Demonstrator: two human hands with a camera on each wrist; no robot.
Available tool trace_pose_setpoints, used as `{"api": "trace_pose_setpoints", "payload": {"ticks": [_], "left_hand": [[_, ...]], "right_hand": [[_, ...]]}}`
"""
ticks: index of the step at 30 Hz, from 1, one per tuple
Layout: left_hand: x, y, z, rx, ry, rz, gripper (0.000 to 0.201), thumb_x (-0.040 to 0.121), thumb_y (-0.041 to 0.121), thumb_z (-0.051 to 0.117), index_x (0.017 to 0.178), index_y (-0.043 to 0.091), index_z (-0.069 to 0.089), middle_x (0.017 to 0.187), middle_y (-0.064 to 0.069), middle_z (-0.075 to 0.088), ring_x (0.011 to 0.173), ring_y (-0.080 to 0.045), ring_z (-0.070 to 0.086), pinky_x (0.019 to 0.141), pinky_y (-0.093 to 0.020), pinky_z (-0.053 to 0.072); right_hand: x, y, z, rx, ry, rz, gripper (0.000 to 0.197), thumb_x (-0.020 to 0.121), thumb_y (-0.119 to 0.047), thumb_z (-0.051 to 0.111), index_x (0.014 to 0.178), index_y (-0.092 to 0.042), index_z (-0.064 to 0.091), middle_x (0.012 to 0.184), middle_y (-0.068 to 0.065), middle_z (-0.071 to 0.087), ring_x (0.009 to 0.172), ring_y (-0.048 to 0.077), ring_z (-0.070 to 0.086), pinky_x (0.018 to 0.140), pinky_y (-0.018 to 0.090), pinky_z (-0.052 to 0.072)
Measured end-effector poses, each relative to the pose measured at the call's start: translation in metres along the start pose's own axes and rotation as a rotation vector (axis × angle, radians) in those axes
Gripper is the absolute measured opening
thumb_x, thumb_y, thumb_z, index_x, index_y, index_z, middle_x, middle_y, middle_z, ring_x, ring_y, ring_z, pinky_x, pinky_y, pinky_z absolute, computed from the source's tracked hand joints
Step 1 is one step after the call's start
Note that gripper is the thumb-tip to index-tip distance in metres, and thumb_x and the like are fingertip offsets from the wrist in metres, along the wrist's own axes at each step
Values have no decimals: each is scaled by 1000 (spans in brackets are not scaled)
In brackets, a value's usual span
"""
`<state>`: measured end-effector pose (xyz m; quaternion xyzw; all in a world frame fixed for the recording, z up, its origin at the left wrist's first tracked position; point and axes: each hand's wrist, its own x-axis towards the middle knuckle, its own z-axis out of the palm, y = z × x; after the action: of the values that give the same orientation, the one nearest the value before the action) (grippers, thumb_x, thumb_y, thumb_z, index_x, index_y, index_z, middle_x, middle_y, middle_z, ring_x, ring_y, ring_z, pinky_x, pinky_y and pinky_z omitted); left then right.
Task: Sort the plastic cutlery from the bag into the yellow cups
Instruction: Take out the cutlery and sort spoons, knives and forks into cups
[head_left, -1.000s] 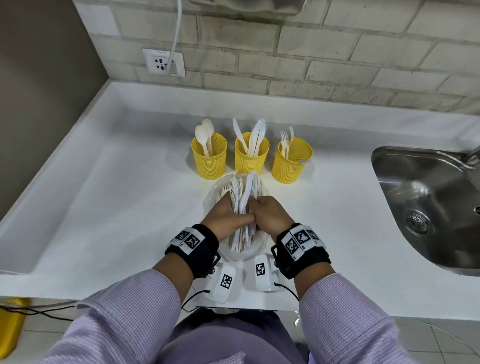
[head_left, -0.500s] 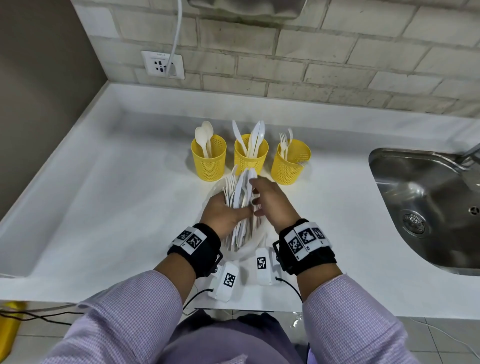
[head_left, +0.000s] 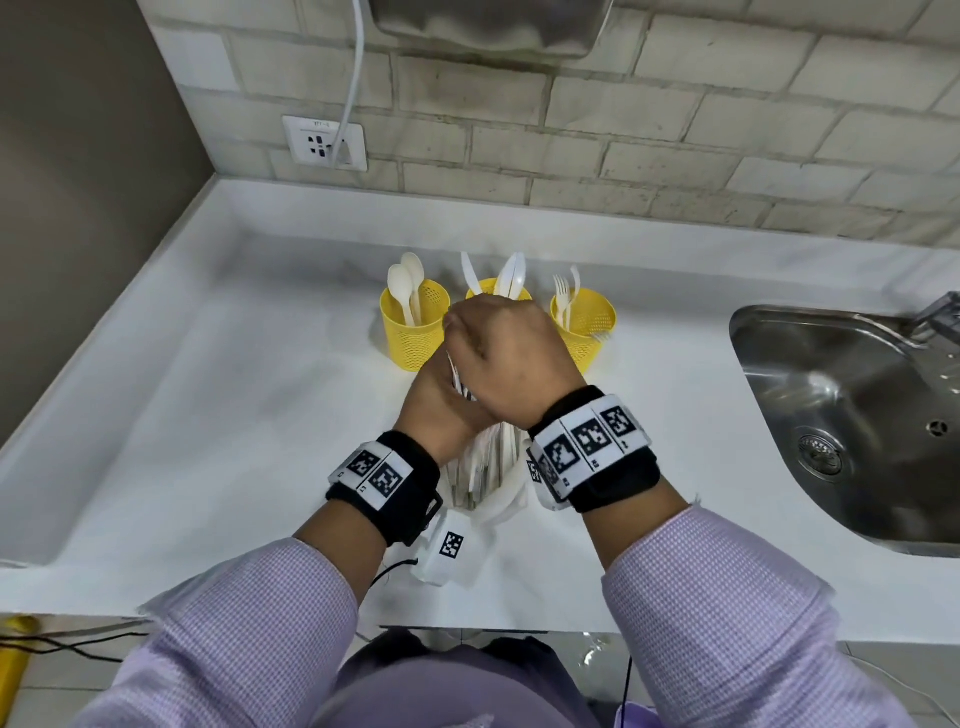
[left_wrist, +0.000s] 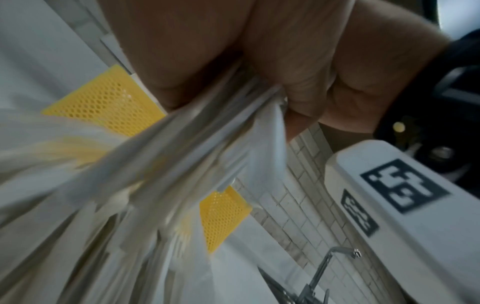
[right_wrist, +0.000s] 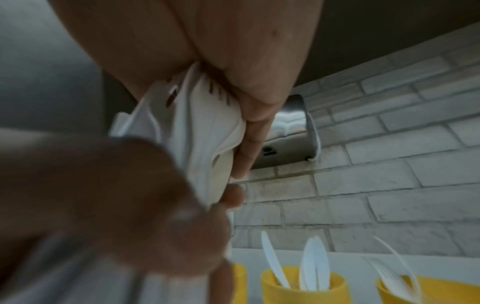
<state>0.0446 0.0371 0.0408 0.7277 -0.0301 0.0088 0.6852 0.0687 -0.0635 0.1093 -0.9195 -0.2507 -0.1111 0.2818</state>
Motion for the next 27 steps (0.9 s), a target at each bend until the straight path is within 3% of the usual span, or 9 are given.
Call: {"api": "trace_pose_setpoints", "payload": {"ticks": [3, 5, 7, 9, 12, 16, 18, 22, 27], "left_hand": [[5, 13, 1, -19, -45, -28, 51, 68, 42, 82, 108, 25, 55, 98, 14, 61, 93, 16, 61, 82, -6, 44], [5, 10, -3, -69, -6, -31, 50, 77, 20, 86, 118, 11, 59, 103, 7, 69, 99, 6, 66, 85, -11, 47], [3, 10, -11, -81, 67, 0, 51, 80, -9, 78, 127, 2, 59, 112, -4, 74, 106, -10, 70, 87, -21, 53], [3, 16, -17, -111, 114, 16, 54, 79, -13, 75, 129, 1, 59, 116, -10, 74, 107, -21, 71, 90, -31, 56], [9, 31, -17, -134, 146, 30, 48, 78, -15, 76, 122, -4, 61, 102, -7, 75, 93, -16, 73, 81, -29, 58], [8, 47, -7, -112, 159, 109, 44, 77, -11, 79, 118, -1, 64, 106, -7, 75, 98, -15, 74, 83, -25, 57], [6, 53, -4, -107, 171, 119, 47, 76, -10, 81, 118, 0, 64, 108, -8, 75, 100, -16, 73, 85, -25, 57], [6, 55, -1, -108, 157, 133, 52, 74, -5, 85, 121, 3, 63, 112, -7, 74, 106, -18, 72, 95, -35, 57], [5, 47, 7, -124, 167, 106, 54, 75, -5, 84, 124, 3, 63, 116, -7, 74, 111, -19, 71, 100, -39, 55]], "right_hand": [[0, -7, -2, 100, 23, -20, 49, 96, -40, 39, 104, -8, 75, 104, 8, 74, 97, 26, 67, 85, 35, 51], [-2, 0, -6, 248, 93, 49, 50, 97, -41, 50, 131, -8, 66, 137, 7, 64, 129, 20, 58, 107, 29, 43], [-10, 8, -10, 502, 161, 185, 65, 91, -50, 54, 144, -13, 56, 150, 2, 53, 140, 11, 47, 114, 29, 39], [-23, 17, -7, 791, 163, 332, 80, 80, -56, 60, 149, -17, 48, 150, -2, 50, 139, 7, 46, 110, 29, 43], [-43, 30, 5, 834, -89, 376, 102, 73, -59, 74, 158, -28, 28, 159, -10, 37, 144, 5, 39, 114, 34, 42], [-49, 29, 10, 948, -273, 267, 86, 81, -22, 82, 150, -20, 32, 146, -11, 50, 136, -6, 46, 108, 17, 39], [-47, 32, 8, 1060, -304, 240, 79, 84, -4, 78, 150, -15, 36, 147, -4, 54, 140, 5, 47, 113, 26, 40], [-40, 43, 13, 1012, -279, 289, 63, 81, -4, 81, 138, -7, 54, 133, 11, 67, 128, 25, 61, 112, 51, 44], [-38, 43, 21, 882, -190, 306, 46, 75, -5, 75, 119, -4, 63, 115, 11, 74, 115, 21, 69, 103, 49, 54]]}}
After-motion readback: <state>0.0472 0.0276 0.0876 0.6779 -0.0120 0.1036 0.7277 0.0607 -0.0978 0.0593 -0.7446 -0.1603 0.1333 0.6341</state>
